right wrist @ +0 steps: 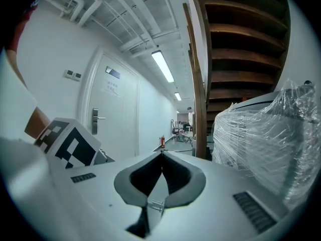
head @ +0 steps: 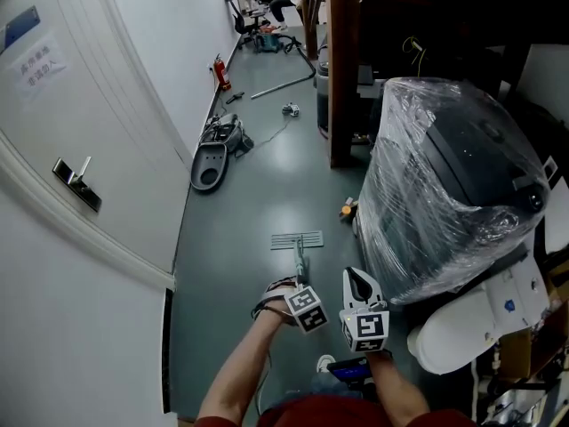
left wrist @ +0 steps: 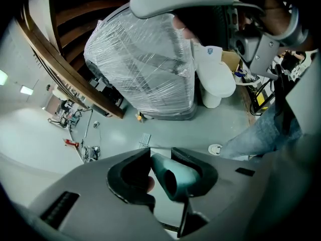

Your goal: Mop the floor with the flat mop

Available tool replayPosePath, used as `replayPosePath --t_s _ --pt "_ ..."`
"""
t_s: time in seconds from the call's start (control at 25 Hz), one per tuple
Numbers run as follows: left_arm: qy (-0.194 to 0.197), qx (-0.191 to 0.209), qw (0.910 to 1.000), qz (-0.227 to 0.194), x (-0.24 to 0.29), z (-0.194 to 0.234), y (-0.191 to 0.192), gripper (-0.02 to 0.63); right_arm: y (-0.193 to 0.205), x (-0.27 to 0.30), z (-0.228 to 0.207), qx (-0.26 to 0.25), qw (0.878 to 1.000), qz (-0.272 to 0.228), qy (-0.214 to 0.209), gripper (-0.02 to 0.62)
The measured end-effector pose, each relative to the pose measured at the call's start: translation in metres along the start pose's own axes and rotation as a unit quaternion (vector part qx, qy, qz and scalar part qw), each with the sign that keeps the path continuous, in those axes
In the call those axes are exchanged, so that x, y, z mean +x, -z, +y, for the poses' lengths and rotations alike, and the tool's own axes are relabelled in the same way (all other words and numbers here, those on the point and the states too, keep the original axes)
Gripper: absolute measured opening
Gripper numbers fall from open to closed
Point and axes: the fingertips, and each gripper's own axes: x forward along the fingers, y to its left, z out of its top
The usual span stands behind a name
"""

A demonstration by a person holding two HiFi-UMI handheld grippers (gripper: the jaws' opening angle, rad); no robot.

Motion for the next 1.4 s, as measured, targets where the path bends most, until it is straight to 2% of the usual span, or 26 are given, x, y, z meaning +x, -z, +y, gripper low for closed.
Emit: replayPosePath --t_s 0.24,0.64,1.04,1.4 --pt "-0.004 -0.012 0.9999 0.001 0.016 0.033 -0.017 0.138 -0.009 0.031 -0.031 -0.004 1.000 -0.005 -0.006 0.018" --pt "-0.014 -0.001 0.9999 -0.003 0.055 0.096 -0.016 0.143 -0.009 0.104 -0.040 -0.014 1.000 0.002 -0.011 0.018" --pt "-0.007 -0.018 0.9993 -0.031 0.067 0.207 -0.011 0.137 -0.034 0.214 -0.025 -0.021 1.000 0.005 -0.011 0.018" --pt "-0.005 -0.010 0.9992 -0.039 0.098 0.279 0.012 0.138 -0.038 0.299 -0.013 -0.023 1.000 0.017 -0.011 0.018"
